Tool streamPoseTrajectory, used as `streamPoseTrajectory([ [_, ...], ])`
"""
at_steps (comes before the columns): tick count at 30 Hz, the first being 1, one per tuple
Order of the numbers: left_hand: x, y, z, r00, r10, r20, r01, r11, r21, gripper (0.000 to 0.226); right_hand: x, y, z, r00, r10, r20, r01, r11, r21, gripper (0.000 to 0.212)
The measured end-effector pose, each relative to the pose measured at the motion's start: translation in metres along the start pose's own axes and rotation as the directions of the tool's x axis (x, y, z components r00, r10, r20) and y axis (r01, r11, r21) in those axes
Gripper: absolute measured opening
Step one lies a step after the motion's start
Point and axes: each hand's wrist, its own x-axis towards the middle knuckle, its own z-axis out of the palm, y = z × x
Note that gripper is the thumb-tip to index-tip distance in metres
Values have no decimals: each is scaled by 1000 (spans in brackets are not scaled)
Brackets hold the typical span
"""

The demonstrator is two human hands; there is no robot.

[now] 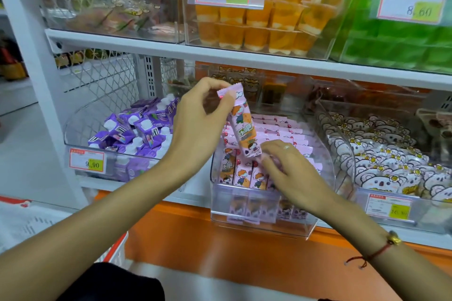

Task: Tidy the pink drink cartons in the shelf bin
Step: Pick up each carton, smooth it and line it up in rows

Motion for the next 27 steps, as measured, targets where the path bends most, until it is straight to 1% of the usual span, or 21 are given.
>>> streamPoseTrajectory([
  [1,3,2,5,1000,-27,-7,27,999,-31,11,0,-2,-3,997,52,-61,-44,991,125,22],
  [3,4,2,14,995,-97,-2,96,991,-93,9,0,-9,-10,974,188,-123,-127,914,386,34],
  [4,3,0,18,990,-138,3,138,982,-126,10,1,-12,-13,966,227,-123,-140,861,489,36],
  [6,-4,-7,24,976,-220,3,216,958,-186,11,2,-17,-16,968,236,-87,-133,771,623,30],
  [8,-13,-13,25,958,-287,17,282,926,-251,11,2,-21,-14,976,215,-37,-137,734,665,20],
  [9,-17,-14,25,950,-311,37,308,907,-286,12,2,-23,-13,977,212,-17,-148,734,662,19],
  [11,-24,-16,24,943,-320,87,331,884,-329,21,2,-24,-9,970,242,35,-200,701,684,24],
  [12,-27,-17,23,944,-310,113,330,883,-333,27,2,-25,-9,960,271,70,-238,655,718,27],
  [15,-32,-16,24,957,-238,164,273,931,-240,45,6,-27,-7,931,337,142,-305,503,809,28],
  [17,-35,-16,26,967,-209,146,235,951,-201,50,7,-28,-6,926,343,158,-310,451,837,27],
  [19,-38,-17,25,971,-221,87,235,948,-214,49,8,-30,-6,925,341,167,-312,430,847,28],
  [21,-39,-19,23,975,-215,56,222,957,-186,41,8,-31,-7,921,357,154,-295,385,875,25],
  [24,-37,-21,21,976,-161,146,182,973,-144,27,8,-31,-10,895,434,102,-253,305,918,23],
  [26,-38,-21,20,969,-132,208,160,979,-127,31,6,-30,-12,887,454,89,-230,266,936,27],
  [27,-39,-21,20,970,-107,220,129,988,-87,34,6,-30,-12,887,453,88,-228,264,937,28],
])
